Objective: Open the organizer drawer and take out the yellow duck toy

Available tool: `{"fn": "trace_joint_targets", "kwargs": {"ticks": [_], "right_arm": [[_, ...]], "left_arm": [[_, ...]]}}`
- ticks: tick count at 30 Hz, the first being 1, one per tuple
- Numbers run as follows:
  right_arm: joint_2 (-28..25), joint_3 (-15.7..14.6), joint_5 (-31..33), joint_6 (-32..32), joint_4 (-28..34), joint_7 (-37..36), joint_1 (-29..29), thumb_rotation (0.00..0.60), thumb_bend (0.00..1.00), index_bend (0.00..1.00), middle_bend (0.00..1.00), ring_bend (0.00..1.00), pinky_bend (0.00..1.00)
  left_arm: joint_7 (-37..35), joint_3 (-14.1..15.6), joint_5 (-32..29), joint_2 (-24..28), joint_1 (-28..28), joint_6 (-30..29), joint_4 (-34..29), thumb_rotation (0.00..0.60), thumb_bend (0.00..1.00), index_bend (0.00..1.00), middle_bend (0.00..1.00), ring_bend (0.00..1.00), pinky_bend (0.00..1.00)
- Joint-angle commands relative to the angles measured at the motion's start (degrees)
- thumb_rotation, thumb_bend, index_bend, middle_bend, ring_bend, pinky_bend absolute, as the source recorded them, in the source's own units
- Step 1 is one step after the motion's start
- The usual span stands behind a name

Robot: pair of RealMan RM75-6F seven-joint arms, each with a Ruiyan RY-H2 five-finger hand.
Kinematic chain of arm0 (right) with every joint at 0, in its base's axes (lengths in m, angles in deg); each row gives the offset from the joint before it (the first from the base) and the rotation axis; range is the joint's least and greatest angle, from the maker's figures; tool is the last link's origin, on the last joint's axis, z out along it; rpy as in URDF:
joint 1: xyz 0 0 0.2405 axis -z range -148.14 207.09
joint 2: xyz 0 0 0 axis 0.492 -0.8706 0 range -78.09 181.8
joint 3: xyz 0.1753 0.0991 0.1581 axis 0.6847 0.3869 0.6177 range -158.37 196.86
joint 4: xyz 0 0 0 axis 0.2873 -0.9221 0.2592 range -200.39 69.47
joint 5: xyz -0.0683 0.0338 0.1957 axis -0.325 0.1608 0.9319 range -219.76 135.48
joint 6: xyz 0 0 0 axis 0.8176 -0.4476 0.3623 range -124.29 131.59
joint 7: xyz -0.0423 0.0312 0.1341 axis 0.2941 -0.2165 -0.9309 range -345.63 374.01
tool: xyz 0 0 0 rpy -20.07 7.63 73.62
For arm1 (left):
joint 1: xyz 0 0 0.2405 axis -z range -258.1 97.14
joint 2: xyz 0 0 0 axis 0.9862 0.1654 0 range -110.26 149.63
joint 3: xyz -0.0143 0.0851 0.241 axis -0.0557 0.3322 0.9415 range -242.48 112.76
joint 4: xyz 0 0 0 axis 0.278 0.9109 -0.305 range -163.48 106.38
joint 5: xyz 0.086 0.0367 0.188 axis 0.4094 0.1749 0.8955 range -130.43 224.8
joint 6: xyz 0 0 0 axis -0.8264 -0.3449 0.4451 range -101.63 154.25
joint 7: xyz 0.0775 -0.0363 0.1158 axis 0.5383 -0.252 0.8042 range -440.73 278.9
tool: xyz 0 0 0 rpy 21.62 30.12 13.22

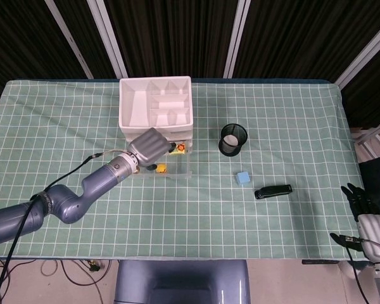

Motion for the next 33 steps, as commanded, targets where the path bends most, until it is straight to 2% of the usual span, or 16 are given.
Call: {"fn": "trace_joint_targets", "kwargs": {"ticks": [1,8,33], "right_arm": [[-0.04,0.04,0.09,0.02,0.03,-0.06,0.0,0.6,0.05,0.0,0.0,0.0,0.23],[-0.06,0.14,0.29,0.1,0.08,-0.2,-0.01,0.6,0.05,0.0,0.0,0.0,0.23],[-0.25,0.4,1.33,0.77,0.78,-0.47,-0.04,0.6,0.06,0.0,0.0,0.0,0.23]], "left_arm": [[-2.65,1.61,3.33,-0.89,0.94,0.79,1.92,0.6,0.15,0.38,1.0,1.0,1.0],[-6.04,4.45,7.77,-2.36,2.21,1.54,4.37,0.6,0.14,0.38,1.0,1.0,1.0],[-11.56,8.49,13.07,-5.4,6.94,2.96,10.0,0.6,0.15,0.41,1.0,1.0,1.0]]}}
